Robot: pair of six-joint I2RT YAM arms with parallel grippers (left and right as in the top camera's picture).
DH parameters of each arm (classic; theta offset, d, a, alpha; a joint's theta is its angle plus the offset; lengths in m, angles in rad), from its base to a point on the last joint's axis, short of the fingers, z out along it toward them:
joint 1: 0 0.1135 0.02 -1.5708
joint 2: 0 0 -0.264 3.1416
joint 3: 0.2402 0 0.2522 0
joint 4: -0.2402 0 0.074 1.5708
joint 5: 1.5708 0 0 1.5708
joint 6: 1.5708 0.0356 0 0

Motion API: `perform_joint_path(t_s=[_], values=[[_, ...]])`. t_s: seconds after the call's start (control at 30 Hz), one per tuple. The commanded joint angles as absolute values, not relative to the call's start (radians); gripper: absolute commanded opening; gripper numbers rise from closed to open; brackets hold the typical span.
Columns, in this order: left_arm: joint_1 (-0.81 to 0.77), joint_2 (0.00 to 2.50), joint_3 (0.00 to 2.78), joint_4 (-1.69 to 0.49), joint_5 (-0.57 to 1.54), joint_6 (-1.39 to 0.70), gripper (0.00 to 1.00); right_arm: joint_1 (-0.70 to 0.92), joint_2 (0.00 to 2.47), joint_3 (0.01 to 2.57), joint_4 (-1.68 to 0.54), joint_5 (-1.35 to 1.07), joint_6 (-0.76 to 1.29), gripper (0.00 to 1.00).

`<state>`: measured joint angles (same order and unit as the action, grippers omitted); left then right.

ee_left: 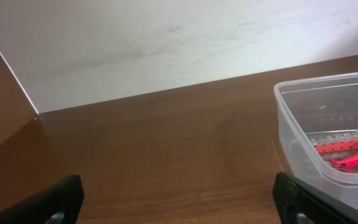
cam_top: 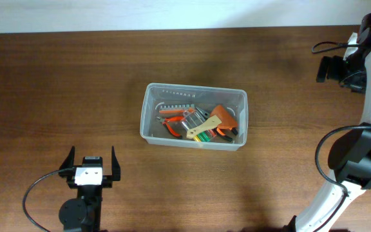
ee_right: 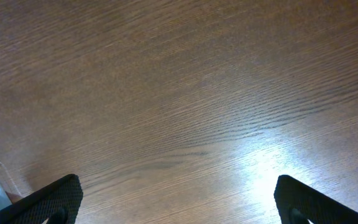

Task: Pack container

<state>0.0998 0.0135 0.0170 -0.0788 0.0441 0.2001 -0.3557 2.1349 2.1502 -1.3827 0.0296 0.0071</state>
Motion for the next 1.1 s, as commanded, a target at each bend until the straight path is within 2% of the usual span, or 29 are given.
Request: perform_joint_path(t_s=[0.0, 0.63, 1.07], values=[[0.105, 0.006, 0.009, -0.078, 0.036, 0.188, 0.99, -0.354, 2.135, 2.145, -1.383, 0.035, 0.016, 0.99], [0.105, 0.006, 0.009, -0.078, 0.036, 0.188, 0.99, -0.347, 2.111, 2.145, -1.288, 0.081, -0.022, 0.99], [0.105, 0.006, 0.009, -0.078, 0.036, 0.188, 0.99, -0.154, 1.823, 2.145, -0.984, 0.164, -0.021, 0.99]])
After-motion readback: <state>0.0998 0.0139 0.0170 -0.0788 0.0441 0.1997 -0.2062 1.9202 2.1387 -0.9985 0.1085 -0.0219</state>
